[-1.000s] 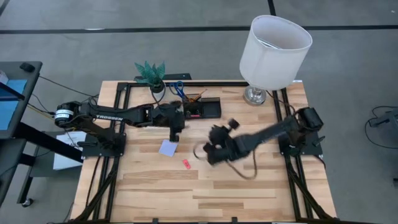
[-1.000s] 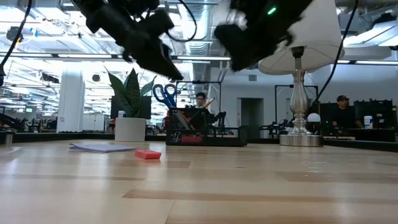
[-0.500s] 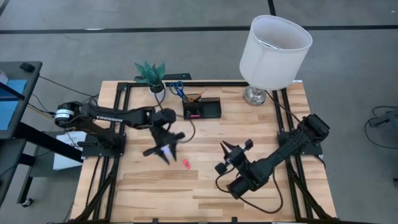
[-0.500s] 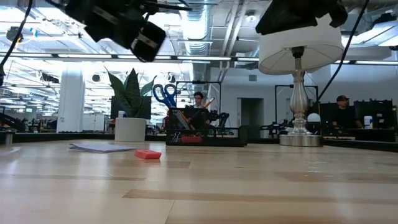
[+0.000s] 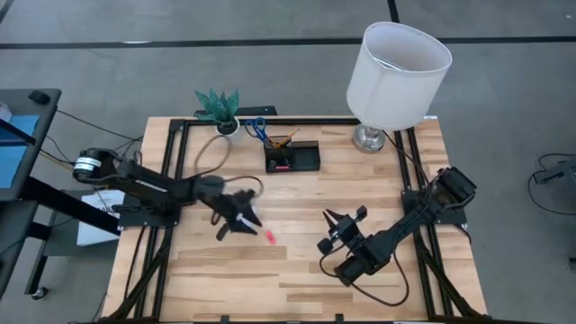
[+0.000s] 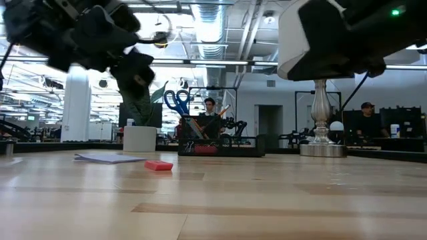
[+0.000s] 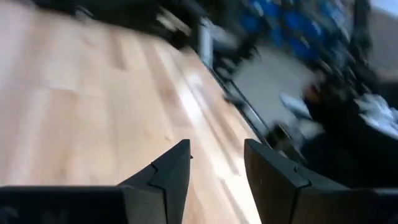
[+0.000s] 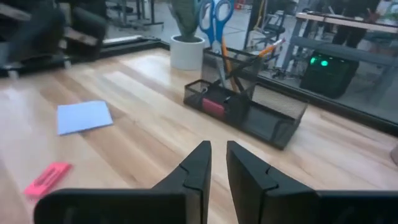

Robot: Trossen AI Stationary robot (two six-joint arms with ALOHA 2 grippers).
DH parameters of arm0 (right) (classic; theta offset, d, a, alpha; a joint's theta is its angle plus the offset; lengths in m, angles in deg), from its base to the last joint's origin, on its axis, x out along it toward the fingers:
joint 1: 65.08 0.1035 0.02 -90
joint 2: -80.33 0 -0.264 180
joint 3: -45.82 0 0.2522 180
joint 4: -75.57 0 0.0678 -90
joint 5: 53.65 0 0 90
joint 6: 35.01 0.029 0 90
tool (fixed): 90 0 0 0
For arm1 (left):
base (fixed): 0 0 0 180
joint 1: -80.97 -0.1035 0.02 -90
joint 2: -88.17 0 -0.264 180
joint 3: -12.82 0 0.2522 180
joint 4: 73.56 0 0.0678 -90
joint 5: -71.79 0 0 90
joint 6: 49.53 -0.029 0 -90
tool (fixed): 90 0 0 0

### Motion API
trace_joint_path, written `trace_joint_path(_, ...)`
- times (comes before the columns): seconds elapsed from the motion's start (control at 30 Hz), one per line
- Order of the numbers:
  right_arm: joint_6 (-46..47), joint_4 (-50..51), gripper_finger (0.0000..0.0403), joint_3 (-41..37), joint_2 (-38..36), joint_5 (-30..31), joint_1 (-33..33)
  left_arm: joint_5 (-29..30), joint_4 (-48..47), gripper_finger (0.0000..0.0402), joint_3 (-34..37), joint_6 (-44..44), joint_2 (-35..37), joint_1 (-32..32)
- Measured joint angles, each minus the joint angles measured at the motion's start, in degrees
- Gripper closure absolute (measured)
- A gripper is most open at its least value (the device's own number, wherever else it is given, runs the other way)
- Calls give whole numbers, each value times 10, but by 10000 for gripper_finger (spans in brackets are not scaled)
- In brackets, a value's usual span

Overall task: Pick and place office supplies into organizer
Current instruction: Put the pink eraser into the desk organizer

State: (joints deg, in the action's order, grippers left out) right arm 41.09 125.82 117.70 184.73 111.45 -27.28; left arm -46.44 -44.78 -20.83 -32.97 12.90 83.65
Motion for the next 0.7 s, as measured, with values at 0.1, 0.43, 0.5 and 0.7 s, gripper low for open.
trace_joint_path(0.1,-10,-5,359,-13,0,0,11,67,119,260,74,38,42,4)
trace_joint_path(0.43,-59,-10,359,-22,0,-2,35,358,174,260,159,41,104,96)
trace_joint_path(0.5,-60,-10,359,-22,0,-3,41,386,174,260,155,47,104,105)
trace_joint_path(0.7,-60,-29,359,-22,0,-8,66,365,174,260,154,61,103,109)
